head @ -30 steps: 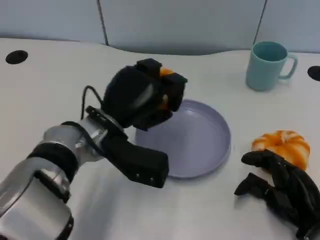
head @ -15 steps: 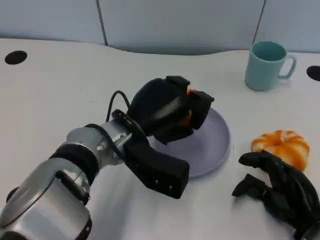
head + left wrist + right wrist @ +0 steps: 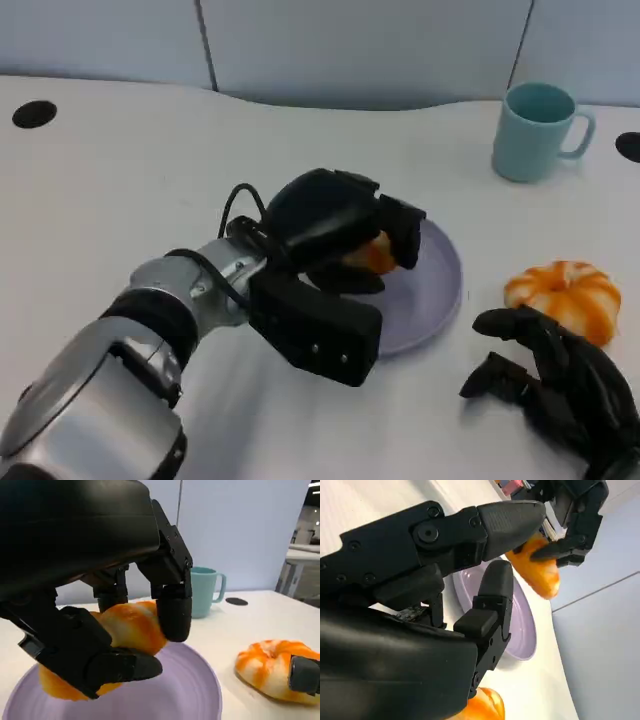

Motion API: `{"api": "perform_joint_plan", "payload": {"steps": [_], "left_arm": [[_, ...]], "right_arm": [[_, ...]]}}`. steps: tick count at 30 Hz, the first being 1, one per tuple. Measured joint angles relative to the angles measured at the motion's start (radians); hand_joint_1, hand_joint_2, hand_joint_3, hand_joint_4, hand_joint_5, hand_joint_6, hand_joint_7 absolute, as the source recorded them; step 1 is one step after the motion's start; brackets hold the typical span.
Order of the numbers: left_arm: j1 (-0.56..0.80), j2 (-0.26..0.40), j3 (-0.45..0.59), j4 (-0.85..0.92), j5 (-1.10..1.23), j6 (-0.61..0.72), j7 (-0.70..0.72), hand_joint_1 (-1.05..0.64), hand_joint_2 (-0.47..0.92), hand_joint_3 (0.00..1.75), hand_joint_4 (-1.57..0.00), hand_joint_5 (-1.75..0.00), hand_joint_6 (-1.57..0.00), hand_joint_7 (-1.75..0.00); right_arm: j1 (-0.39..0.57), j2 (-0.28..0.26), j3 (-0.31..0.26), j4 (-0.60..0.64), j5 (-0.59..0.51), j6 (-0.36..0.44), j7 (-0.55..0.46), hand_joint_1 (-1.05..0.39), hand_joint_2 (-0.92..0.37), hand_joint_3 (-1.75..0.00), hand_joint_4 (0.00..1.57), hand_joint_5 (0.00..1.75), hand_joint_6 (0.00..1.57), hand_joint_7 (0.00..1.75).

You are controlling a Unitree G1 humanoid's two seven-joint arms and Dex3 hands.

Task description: Grasp the bread from the table and place it into the plate.

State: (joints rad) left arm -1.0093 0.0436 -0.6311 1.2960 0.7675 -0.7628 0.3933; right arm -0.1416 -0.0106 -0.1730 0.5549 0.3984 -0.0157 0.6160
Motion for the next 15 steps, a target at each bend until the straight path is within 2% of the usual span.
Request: {"api": "perform_joint_plan", "payload": {"steps": [5, 6, 15], "left_arm": [[0.0, 0.0, 0.01, -0.001, -0.013, 0.004, -0.071, -0.53, 0.92, 0.18, -0.27, -0.74, -0.42, -0.06], [0.0, 0.0, 0.011, -0.001, -0.013, 0.004, -0.076, -0.57, 0.92, 0.19, -0.2, -0.68, -0.39, -0.04], [0.001, 0.009, 0.037, -0.007, -0.019, 0.006, -0.104, -0.65, 0.92, 0.27, -0.07, -0.58, -0.33, 0.0]], "right_arm": [[0.001, 0.0, 0.001, 0.0, -0.001, -0.003, 0.001, -0.45, -0.92, -0.25, 0.63, 1.41, 0.65, 1.0], [0.001, 0.0, 0.001, -0.001, -0.001, -0.002, 0.001, -0.45, -0.92, -0.25, 0.62, 1.41, 0.65, 1.0], [0.0, 0.0, 0.0, 0.003, 0.0, -0.005, 0.006, -0.46, -0.92, -0.24, 0.63, 1.42, 0.65, 1.0]]}}
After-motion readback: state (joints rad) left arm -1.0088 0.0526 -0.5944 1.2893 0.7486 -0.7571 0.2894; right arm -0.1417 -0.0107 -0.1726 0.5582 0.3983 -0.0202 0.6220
